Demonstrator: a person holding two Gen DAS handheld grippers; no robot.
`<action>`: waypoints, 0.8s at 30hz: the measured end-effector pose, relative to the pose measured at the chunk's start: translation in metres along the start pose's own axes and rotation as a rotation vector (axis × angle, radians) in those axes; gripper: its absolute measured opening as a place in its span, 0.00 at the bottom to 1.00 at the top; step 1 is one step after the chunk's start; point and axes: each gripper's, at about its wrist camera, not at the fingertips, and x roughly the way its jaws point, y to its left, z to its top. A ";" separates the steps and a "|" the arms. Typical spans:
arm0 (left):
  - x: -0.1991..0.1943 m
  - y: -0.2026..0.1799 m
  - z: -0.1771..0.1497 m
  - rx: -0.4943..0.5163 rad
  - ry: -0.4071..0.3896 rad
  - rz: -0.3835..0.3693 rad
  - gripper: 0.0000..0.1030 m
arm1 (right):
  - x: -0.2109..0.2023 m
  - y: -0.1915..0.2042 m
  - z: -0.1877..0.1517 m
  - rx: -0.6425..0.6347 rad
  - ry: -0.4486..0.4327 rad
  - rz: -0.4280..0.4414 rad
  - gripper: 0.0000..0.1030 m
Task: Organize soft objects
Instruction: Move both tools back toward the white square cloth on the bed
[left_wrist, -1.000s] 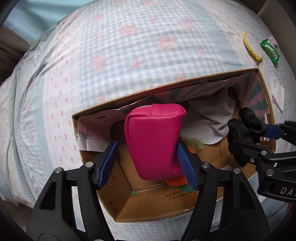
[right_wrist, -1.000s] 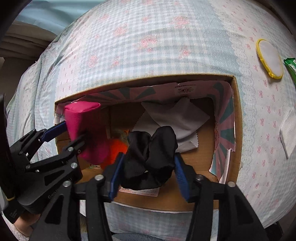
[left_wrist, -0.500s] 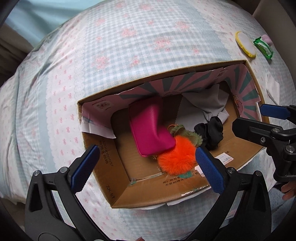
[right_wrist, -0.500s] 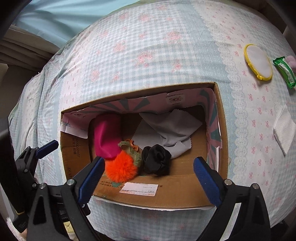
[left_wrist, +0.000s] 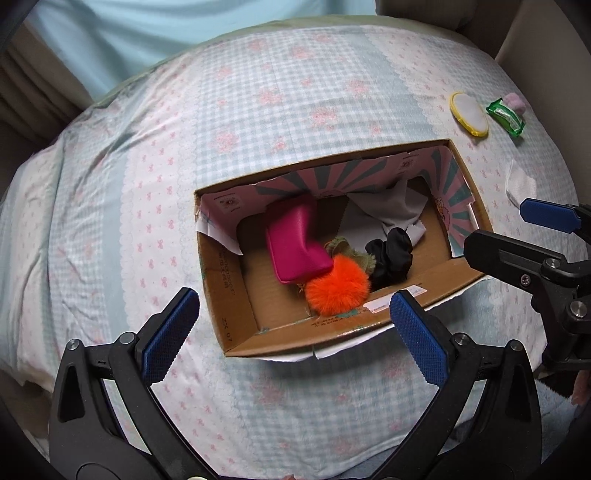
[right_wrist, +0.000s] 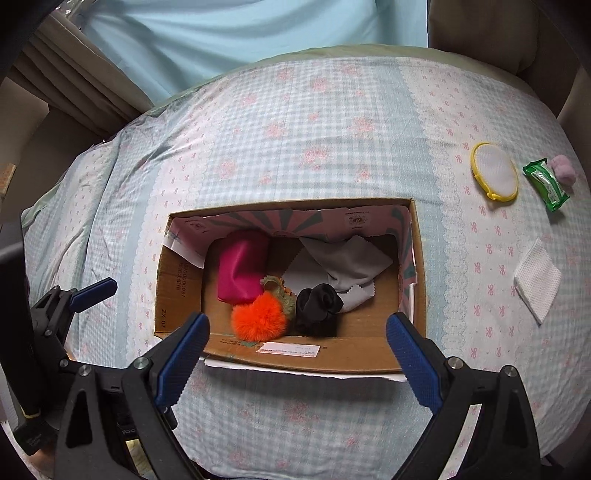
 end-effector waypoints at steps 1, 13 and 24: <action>-0.008 -0.002 -0.004 -0.008 -0.013 -0.004 1.00 | -0.010 0.001 -0.002 -0.008 -0.021 -0.009 0.93; -0.147 -0.041 -0.025 -0.101 -0.286 -0.055 1.00 | -0.159 -0.004 -0.034 -0.089 -0.308 -0.132 0.93; -0.225 -0.085 -0.040 -0.164 -0.434 -0.036 1.00 | -0.256 -0.045 -0.071 -0.080 -0.481 -0.215 0.93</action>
